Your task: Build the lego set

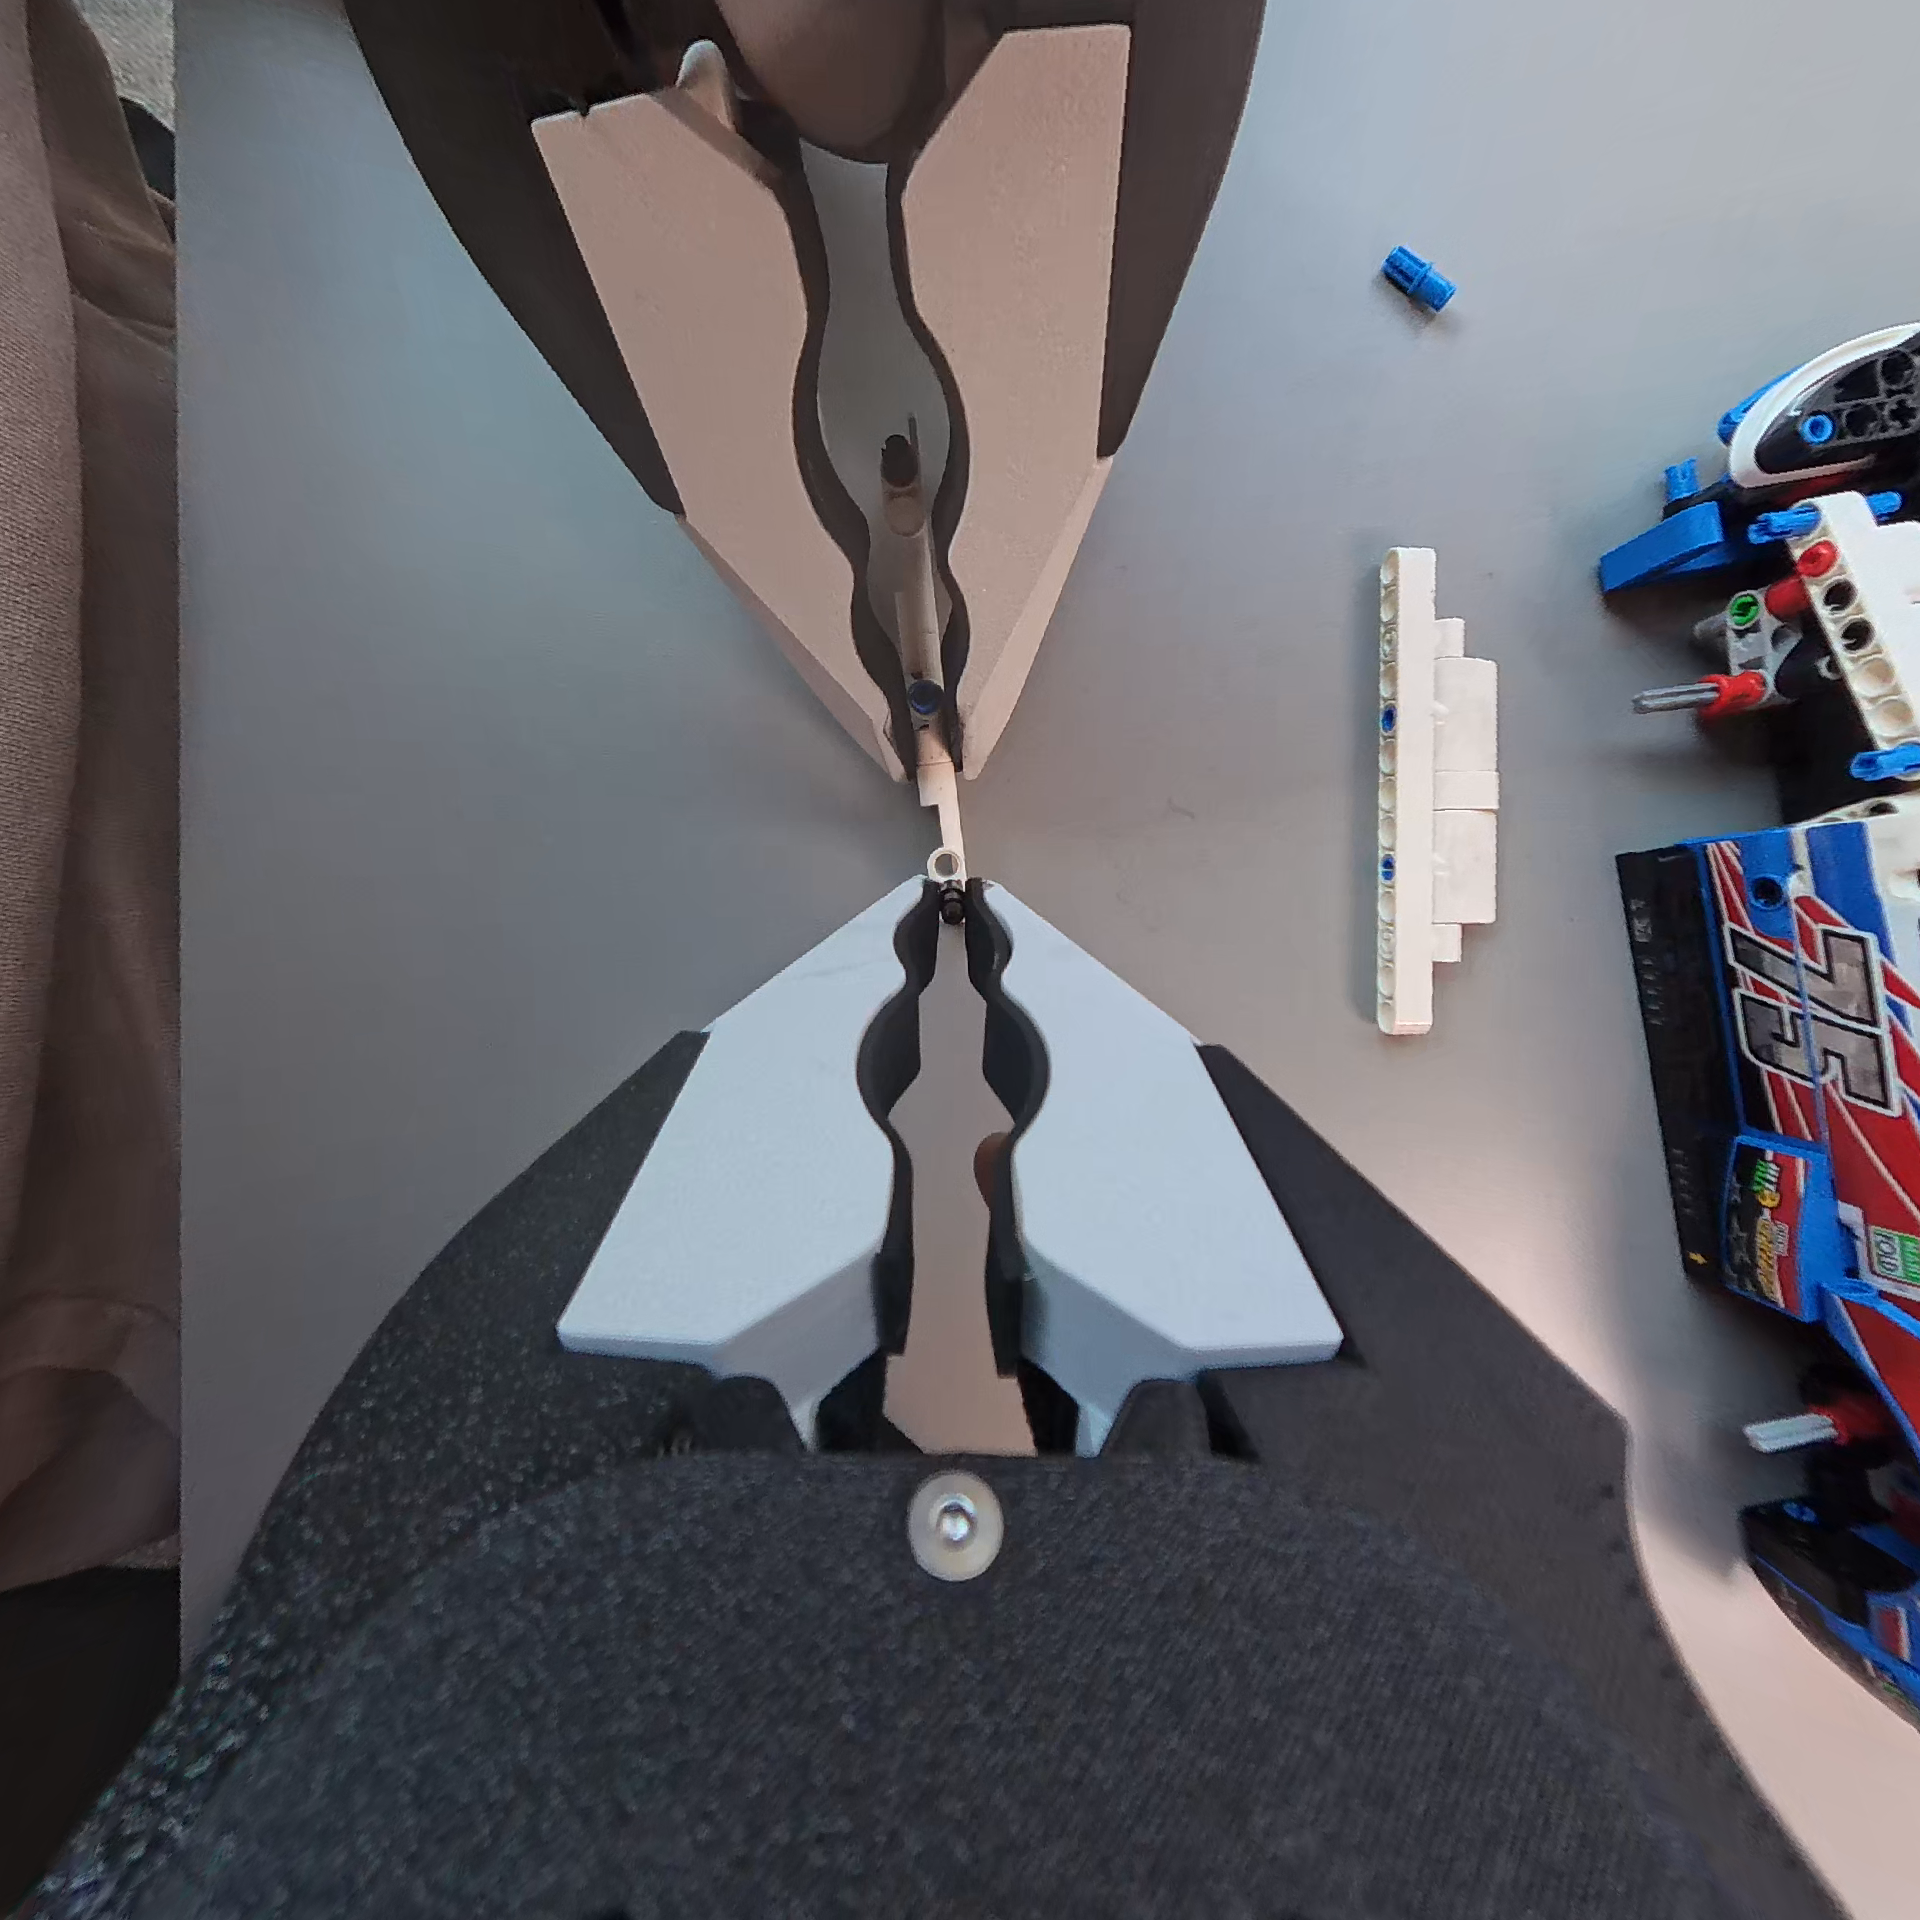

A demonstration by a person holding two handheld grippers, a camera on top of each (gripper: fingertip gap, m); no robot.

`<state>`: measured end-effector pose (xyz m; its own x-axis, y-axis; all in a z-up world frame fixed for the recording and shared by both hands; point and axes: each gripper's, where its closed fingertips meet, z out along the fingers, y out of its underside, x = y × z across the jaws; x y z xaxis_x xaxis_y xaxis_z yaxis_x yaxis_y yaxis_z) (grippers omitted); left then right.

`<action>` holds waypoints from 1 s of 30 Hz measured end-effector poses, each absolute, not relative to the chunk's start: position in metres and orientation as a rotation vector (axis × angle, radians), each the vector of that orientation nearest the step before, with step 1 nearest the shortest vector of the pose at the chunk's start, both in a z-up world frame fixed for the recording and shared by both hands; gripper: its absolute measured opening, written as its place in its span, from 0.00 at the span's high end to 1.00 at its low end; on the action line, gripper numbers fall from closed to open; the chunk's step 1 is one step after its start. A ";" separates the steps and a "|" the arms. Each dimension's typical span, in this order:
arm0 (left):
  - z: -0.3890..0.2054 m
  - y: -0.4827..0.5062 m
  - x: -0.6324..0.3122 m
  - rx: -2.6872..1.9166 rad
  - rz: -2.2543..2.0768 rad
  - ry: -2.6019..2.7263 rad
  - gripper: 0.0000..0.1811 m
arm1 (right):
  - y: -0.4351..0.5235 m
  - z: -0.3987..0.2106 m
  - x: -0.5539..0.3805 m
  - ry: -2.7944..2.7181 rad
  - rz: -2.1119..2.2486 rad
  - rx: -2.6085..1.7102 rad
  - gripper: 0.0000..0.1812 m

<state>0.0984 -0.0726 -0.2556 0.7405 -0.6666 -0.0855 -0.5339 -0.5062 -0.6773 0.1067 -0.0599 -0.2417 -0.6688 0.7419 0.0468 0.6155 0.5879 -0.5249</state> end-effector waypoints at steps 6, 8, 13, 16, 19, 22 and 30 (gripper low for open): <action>-0.256 -0.072 0.098 -2.242 -0.271 0.875 0.97 | -0.059 -0.241 0.107 -2.562 0.684 -1.167 0.99; -0.256 -0.072 0.098 -2.248 -0.286 0.861 0.97 | -0.060 -0.237 0.107 -2.591 0.683 -1.188 0.99; -0.256 -0.072 0.097 -2.246 -0.307 0.845 0.97 | -0.057 -0.242 0.105 -2.666 0.589 -1.195 0.99; -0.256 -0.071 0.095 -2.244 -0.309 0.841 0.97 | -0.056 -0.243 0.104 -2.669 0.575 -1.199 0.99; -0.255 -0.071 0.095 -2.240 -0.329 0.835 0.97 | -0.056 -0.243 0.103 -2.669 0.570 -1.200 0.99; -0.255 -0.071 0.095 -2.234 -0.336 0.836 0.97 | -0.056 -0.243 0.103 -2.677 0.549 -1.182 0.99; -0.256 -0.069 0.094 -2.205 -0.273 0.872 0.97 | -0.057 -0.246 0.107 -2.744 0.542 -1.108 0.99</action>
